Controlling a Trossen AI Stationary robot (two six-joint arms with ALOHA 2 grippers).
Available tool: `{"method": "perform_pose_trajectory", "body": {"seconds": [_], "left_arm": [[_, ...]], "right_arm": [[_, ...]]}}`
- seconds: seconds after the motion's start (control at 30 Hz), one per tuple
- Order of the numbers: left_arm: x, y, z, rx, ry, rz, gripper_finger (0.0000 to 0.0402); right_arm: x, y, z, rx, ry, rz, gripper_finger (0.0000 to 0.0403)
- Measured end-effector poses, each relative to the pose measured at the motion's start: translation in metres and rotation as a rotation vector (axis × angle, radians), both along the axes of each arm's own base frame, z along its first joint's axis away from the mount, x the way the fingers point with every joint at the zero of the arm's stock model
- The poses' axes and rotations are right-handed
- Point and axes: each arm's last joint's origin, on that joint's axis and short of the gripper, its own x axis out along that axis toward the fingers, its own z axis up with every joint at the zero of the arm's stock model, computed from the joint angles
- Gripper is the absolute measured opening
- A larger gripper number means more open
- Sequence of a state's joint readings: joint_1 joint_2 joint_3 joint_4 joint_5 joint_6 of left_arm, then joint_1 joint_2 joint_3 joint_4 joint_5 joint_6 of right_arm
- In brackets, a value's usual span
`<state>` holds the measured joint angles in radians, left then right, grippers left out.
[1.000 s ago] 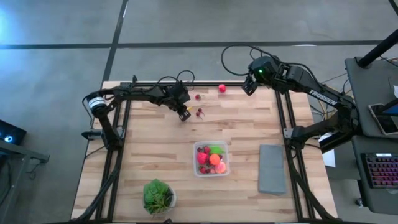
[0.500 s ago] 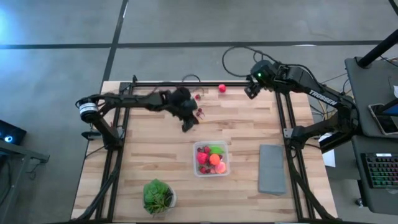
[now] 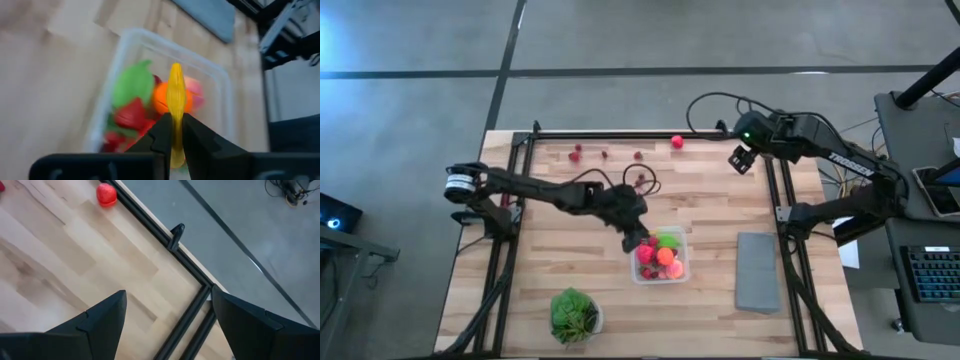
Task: Pick and placing Produce into tupperware
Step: Put the yellow corn into the transparent bin, then put the red strawberry into the transparent bin
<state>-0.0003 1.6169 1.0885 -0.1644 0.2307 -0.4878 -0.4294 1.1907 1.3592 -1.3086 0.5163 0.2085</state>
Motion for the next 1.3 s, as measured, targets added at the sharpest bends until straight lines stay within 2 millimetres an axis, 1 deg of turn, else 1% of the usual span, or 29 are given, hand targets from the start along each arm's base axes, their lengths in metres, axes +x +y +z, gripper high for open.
{"method": "perform_pose_trajectory", "body": {"seconds": [0.17,0.27,0.37,0.43,0.53,0.6,0.67,0.73,0.8,0.87,0.9,0.97,1.07,1.17,1.23,1.3], "left_arm": [[0.003,-0.014,0.001,-0.097,-0.006,0.023,0.0033],[0.006,-0.017,0.005,-0.167,-0.035,0.078,0.0053],[0.005,-0.017,0.004,-0.216,-0.008,0.169,0.0088],[0.005,-0.017,0.003,-0.258,0.01,0.23,0.0118],[0.005,-0.014,0.003,-0.252,0.014,0.264,0.0162],[0.004,-0.01,0.003,-0.232,0.007,0.291,0.0182],[0.002,-0.003,0.01,-0.213,-0.022,0.345,0.0191],[-0.003,0.007,0.021,-0.21,-0.064,0.436,0.0193],[-0.011,0.022,0.03,-0.248,-0.073,0.565,0.0194],[-0.023,0.041,0.037,-0.257,-0.059,0.686,0.0194],[-0.029,0.05,0.041,-0.23,-0.062,0.726,0.0194],[-0.045,0.066,0.048,-0.12,-0.046,0.802,0.0194],[-0.068,0.086,0.054,0.024,0.011,0.943,0.0194],[-0.084,0.104,0.056,0.119,0.071,0.977,0.0194],[-0.092,0.112,0.056,0.151,0.098,0.986,0.0194],[-0.094,0.118,0.057,0.159,0.096,0.997,0.0194]], "right_arm": [[-0.014,0.006,-0.007,-0.014,-0.029,0.001,0.029],[-0.023,0.01,-0.011,-0.013,-0.037,0.0,0.029],[-0.03,0.014,-0.013,-0.01,-0.062,-0.017,0.029],[-0.033,0.016,-0.013,-0.001,-0.087,-0.012,0.029],[-0.035,0.018,-0.011,0.002,-0.136,0.001,0.029],[-0.036,0.018,-0.009,-0.006,-0.162,0.004,0.029],[-0.037,0.018,-0.007,-0.012,-0.174,0.006,0.029],[-0.037,0.018,-0.007,-0.015,-0.18,0.006,0.029],[-0.036,0.018,-0.006,-0.019,-0.188,0.007,0.029],[-0.035,0.018,-0.006,-0.024,-0.198,0.008,0.029],[-0.034,0.017,-0.006,-0.028,-0.207,0.008,0.029],[-0.032,0.016,-0.005,-0.034,-0.219,0.009,0.029],[-0.03,0.015,-0.004,-0.04,-0.234,0.009,0.029],[-0.026,0.015,-0.004,0.0,-0.283,0.038,0.029],[-0.015,0.013,-0.005,0.06,-0.373,0.074,0.029],[0.0,0.01,-0.011,0.143,-0.419,0.14,0.029]]}}
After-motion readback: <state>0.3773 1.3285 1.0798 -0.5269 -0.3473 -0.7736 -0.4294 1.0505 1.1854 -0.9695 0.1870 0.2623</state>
